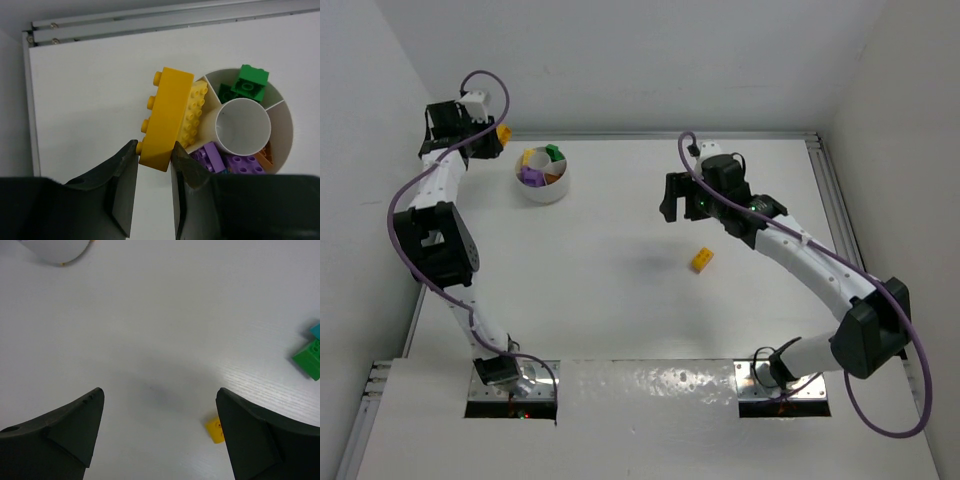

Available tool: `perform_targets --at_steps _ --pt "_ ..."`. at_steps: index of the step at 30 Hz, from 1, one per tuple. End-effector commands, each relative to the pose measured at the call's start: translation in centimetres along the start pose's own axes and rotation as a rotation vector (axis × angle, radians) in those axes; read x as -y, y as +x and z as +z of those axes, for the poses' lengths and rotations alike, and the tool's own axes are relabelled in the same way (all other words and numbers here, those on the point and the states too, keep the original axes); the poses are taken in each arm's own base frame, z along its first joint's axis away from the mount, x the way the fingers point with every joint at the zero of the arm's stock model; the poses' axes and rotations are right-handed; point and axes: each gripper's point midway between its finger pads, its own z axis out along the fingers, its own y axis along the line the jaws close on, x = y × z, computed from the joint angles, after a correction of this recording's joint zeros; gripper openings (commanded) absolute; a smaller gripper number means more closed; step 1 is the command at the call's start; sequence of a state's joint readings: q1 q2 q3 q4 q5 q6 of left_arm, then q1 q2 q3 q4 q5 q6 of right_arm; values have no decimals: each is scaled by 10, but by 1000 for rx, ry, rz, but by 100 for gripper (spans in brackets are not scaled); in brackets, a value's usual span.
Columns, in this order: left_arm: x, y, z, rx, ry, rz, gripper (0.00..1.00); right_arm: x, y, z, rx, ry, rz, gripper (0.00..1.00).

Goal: Sort the legos into containers by color

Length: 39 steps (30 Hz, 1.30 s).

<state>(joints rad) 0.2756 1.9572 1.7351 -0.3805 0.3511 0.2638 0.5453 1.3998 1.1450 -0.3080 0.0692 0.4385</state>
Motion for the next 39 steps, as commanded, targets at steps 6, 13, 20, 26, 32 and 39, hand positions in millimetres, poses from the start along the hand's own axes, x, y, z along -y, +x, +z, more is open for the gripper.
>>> perform_targets --at_steps 6,13,20,26,32,39 --pt "9 2 34 58 64 1 0 -8 -20 -2 7 -3 32 90" --pt "24 33 52 -10 120 34 0 -5 -17 0 -1 12 49 90" --pt "22 36 59 -8 93 31 4 -5 -18 -1 -10 15 39 90" --pt "30 48 60 -49 112 45 22 -5 -18 -1 -10 19 33 90" --pt "31 42 57 -38 109 57 38 -5 -22 -3 -5 15 24 90" --pt "32 28 49 -15 123 94 42 -5 -21 -4 -3 15 21 90"
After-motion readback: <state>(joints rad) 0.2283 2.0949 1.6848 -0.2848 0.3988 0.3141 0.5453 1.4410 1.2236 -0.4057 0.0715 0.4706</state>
